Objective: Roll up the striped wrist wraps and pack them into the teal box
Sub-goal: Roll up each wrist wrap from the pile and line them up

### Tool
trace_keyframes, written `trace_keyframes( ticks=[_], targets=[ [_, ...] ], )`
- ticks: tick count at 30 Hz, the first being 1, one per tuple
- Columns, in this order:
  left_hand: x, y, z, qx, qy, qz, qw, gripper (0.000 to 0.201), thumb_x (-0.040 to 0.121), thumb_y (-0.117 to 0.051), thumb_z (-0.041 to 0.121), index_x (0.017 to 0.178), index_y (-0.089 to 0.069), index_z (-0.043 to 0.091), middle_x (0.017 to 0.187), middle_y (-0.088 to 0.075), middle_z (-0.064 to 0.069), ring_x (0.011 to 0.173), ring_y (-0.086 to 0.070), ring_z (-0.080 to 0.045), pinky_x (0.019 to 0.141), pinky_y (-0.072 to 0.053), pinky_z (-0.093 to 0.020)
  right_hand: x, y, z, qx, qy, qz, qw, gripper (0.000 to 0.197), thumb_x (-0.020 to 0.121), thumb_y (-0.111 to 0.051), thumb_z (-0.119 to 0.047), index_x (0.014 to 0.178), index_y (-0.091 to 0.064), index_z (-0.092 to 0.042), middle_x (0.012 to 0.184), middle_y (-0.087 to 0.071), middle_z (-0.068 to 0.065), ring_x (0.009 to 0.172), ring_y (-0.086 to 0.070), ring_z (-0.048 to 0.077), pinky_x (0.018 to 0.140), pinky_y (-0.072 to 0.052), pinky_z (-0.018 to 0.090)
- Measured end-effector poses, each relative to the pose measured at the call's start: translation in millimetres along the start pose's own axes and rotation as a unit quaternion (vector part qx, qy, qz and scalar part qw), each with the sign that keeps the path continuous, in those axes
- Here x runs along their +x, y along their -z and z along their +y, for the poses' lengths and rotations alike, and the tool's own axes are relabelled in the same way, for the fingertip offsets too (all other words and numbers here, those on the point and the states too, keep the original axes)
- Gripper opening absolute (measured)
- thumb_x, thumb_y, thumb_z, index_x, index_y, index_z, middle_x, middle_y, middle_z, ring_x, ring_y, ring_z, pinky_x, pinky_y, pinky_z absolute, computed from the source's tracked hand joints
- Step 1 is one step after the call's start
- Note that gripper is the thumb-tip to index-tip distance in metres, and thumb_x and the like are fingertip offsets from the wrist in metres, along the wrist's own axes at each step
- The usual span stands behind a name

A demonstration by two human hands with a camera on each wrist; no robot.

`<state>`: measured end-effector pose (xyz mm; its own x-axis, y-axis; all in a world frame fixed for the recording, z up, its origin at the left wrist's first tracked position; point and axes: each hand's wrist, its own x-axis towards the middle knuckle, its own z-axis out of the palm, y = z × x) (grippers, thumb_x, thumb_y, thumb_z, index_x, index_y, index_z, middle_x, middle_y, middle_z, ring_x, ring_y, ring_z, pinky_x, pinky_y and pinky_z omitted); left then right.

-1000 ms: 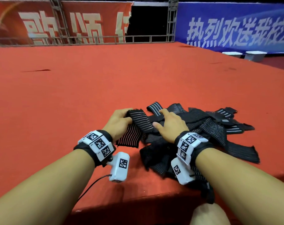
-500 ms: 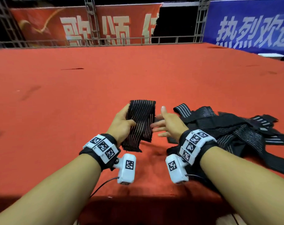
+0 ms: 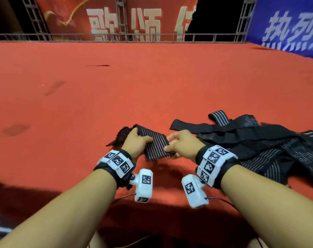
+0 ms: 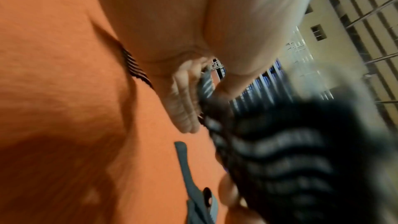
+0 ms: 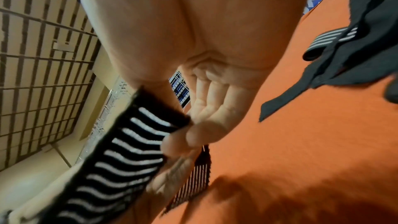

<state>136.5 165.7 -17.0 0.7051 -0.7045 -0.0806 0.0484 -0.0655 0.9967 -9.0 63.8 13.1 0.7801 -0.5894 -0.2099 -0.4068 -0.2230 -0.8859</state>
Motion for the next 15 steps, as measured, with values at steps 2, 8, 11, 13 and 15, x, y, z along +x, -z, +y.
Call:
trace_keyframes(
  ticks=[2, 8, 11, 13, 15],
  targets=[
    [1, 8, -26, 0.029, 0.041, 0.039, 0.998, 0.01, 0.083, -0.069, 0.003, 0.089, -0.061, 0.005, 0.087, -0.064, -0.017, 0.082, -0.065, -0.029, 0.075, -0.056, -0.051, -4, -5, 13, -0.032, -0.027, -0.032, 0.999, 0.018, 0.083, -0.075, 0.0, 0.089, -0.062, -0.012, 0.077, -0.059, 0.02, 0.072, -0.055, 0.029, 0.072, -0.053, 0.048],
    [7, 30, -81, 0.048, 0.115, 0.12, 0.985, 0.064, 0.054, -0.083, 0.034, 0.101, -0.066, -0.006, 0.094, -0.074, -0.019, 0.085, -0.072, -0.034, 0.08, -0.061, -0.049, -28, -13, 35, -0.109, -0.044, -0.138, 0.983, 0.02, 0.082, -0.076, 0.001, 0.098, -0.067, -0.007, 0.078, -0.065, 0.018, 0.062, -0.06, 0.025, 0.059, -0.048, 0.031],
    [-7, 31, -75, 0.106, 0.115, 0.137, 0.978, 0.1, 0.055, -0.086, 0.038, 0.131, -0.043, -0.009, 0.117, -0.067, -0.016, 0.098, -0.068, -0.031, 0.083, -0.057, -0.042, -44, -16, 42, -0.108, -0.065, -0.177, 0.976, 0.022, 0.084, -0.071, 0.01, 0.097, -0.062, -0.004, 0.071, -0.068, 0.013, 0.048, -0.063, 0.015, 0.049, -0.053, 0.025],
    [-19, 30, -68, 0.158, 0.127, 0.151, 0.968, 0.076, 0.078, -0.083, 0.024, 0.131, -0.038, -0.005, 0.116, -0.062, -0.015, 0.101, -0.063, -0.032, 0.08, -0.05, -0.038, -55, -17, 48, -0.119, -0.085, -0.198, 0.969, 0.024, 0.085, -0.069, 0.011, 0.094, -0.055, -0.006, 0.059, -0.066, 0.003, 0.046, -0.063, 0.014, 0.047, -0.052, 0.024],
    [-21, 31, -71, 0.181, 0.123, 0.146, 0.965, 0.063, 0.082, -0.081, 0.019, 0.127, -0.045, -0.006, 0.112, -0.066, -0.014, 0.098, -0.064, -0.031, 0.078, -0.05, -0.038, -65, -18, 53, -0.153, -0.096, -0.217, 0.959, 0.027, 0.086, -0.071, 0.008, 0.092, -0.05, -0.009, 0.057, -0.063, 0.002, 0.045, -0.063, 0.014, 0.047, -0.052, 0.024]
  ],
)
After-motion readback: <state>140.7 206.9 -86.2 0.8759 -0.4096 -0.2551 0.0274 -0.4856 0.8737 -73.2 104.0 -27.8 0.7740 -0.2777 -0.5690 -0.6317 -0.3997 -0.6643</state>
